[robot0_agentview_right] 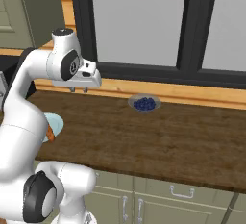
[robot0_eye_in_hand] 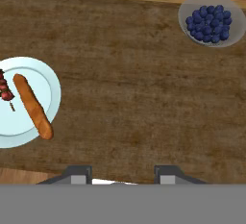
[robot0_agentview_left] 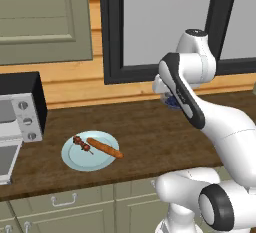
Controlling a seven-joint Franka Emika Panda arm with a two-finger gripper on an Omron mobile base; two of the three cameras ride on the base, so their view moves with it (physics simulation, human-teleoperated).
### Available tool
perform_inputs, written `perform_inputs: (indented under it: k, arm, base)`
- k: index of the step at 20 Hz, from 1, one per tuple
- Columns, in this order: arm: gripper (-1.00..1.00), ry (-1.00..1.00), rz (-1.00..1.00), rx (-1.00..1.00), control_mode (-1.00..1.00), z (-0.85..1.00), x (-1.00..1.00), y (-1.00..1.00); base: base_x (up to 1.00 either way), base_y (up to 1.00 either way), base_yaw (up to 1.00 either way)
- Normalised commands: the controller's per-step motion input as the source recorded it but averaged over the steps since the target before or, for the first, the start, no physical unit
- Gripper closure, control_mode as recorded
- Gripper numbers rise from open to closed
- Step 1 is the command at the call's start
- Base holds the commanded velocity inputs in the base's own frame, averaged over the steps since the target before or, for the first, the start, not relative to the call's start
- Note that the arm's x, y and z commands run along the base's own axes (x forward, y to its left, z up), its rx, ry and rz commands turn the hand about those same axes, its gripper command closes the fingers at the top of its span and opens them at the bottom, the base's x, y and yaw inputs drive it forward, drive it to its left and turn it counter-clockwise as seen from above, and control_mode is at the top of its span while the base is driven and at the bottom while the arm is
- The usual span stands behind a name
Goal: Pick up the kebab skewer and baguette bread, and place them inside the toaster oven. Close the toaster oven door and start by setting the timer.
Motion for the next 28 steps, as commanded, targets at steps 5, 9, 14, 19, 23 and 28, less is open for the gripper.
perform_inputs:
  k: [5,9,14,19,23,28]
  arm:
    - [-1.00,0.00,0.00,0.00,1.00,0.00,0.00,0.00]
    - [-1.00,0.00,0.00,0.00,1.00,0.00,0.00,0.00]
    - [-1.00,0.00,0.00,0.00,1.00,0.00,0.00,0.00]
    - [-1.00,0.00,0.00,0.00,1.00,0.00,0.00,0.00]
    - [-1.00,0.00,0.00,0.00,1.00,0.00,0.00,0.00]
    - [-1.00,0.00,0.00,0.00,1.00,0.00,0.00,0.00]
  base:
    - [0.00,0.00,0.00]
    - [0.00,0.00,0.00]
    - [-0.03,0.47,0.00]
    - [0.00,0.55,0.00]
    - [0.00,0.63,0.00]
    - [0.04,0.66,0.00]
